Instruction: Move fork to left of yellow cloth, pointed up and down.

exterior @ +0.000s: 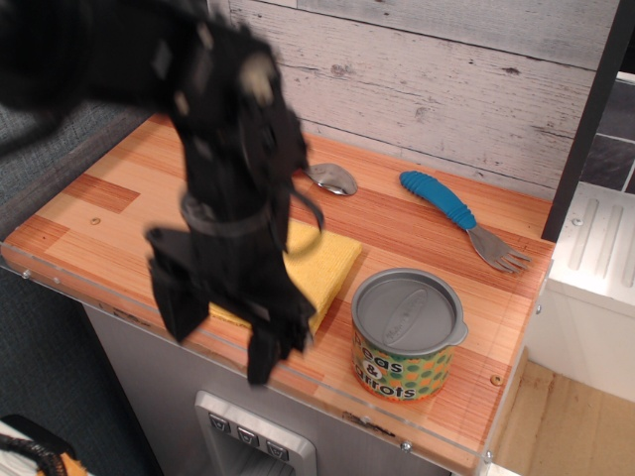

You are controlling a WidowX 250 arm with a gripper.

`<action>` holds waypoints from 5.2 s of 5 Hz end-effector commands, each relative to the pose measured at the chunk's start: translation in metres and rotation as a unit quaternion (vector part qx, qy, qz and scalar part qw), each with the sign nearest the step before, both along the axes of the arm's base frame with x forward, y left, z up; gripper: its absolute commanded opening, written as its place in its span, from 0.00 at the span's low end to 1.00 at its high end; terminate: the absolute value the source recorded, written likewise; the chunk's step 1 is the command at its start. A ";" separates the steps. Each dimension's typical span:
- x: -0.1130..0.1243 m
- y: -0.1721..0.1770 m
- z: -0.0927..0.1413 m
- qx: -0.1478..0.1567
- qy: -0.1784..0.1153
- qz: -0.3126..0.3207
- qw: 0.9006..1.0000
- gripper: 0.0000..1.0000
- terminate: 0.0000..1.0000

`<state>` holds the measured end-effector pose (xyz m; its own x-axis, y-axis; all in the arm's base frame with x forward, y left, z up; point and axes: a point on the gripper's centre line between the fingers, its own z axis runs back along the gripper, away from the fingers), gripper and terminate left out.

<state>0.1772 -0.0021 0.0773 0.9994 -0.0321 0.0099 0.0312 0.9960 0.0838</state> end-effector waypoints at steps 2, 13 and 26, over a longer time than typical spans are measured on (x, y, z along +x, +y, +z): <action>0.066 0.004 0.021 0.026 -0.042 0.203 0.978 1.00 0.00; 0.229 -0.050 -0.040 -0.071 -0.113 0.454 0.881 1.00 0.00; 0.086 0.078 -0.004 -0.032 -0.066 0.923 0.378 0.00 0.00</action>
<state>0.2708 0.0895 0.0582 -0.6893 0.7242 0.0202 -0.7244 -0.6890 -0.0222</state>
